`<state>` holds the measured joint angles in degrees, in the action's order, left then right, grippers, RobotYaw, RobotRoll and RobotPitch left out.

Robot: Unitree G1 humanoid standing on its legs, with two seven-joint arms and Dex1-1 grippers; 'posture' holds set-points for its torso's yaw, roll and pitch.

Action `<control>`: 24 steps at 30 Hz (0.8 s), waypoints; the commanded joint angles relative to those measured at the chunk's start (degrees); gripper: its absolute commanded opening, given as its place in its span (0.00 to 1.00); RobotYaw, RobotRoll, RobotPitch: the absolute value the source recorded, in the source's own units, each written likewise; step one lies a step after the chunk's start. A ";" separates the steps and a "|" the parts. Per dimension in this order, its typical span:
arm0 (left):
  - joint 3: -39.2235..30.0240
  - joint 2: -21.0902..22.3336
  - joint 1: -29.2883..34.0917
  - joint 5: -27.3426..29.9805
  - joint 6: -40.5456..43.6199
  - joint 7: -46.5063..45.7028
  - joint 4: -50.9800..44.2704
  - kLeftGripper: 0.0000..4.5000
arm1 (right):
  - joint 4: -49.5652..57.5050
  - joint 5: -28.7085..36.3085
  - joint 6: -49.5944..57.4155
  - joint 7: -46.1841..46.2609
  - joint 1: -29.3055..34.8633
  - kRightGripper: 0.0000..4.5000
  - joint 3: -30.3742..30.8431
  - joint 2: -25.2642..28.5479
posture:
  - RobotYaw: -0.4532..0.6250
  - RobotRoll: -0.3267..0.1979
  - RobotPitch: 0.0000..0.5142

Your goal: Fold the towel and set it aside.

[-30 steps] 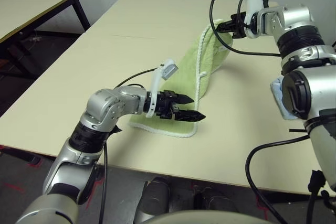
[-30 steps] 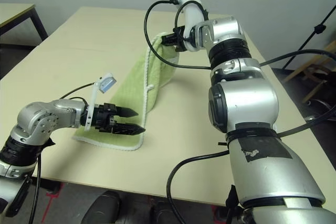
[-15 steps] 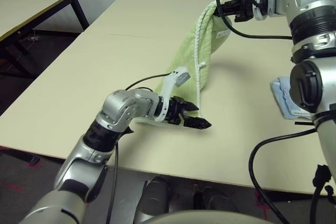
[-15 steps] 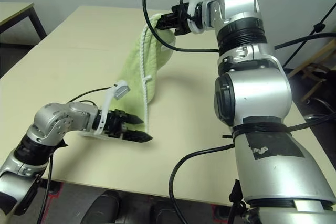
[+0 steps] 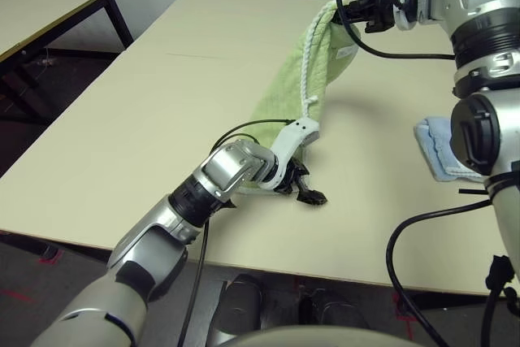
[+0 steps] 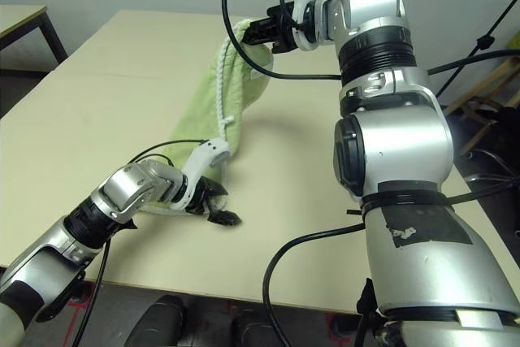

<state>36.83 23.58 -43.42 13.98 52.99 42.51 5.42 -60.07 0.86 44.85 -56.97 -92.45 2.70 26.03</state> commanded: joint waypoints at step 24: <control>-7.88 11.94 10.09 -10.09 -7.23 2.36 -0.70 0.01 | 6.91 4.33 4.79 -2.72 1.96 0.00 -0.35 1.48 | 0.61 0.62 0.12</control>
<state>28.86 34.48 -35.43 5.30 44.05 44.59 3.40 -54.49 4.43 48.93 -59.46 -90.91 2.61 27.06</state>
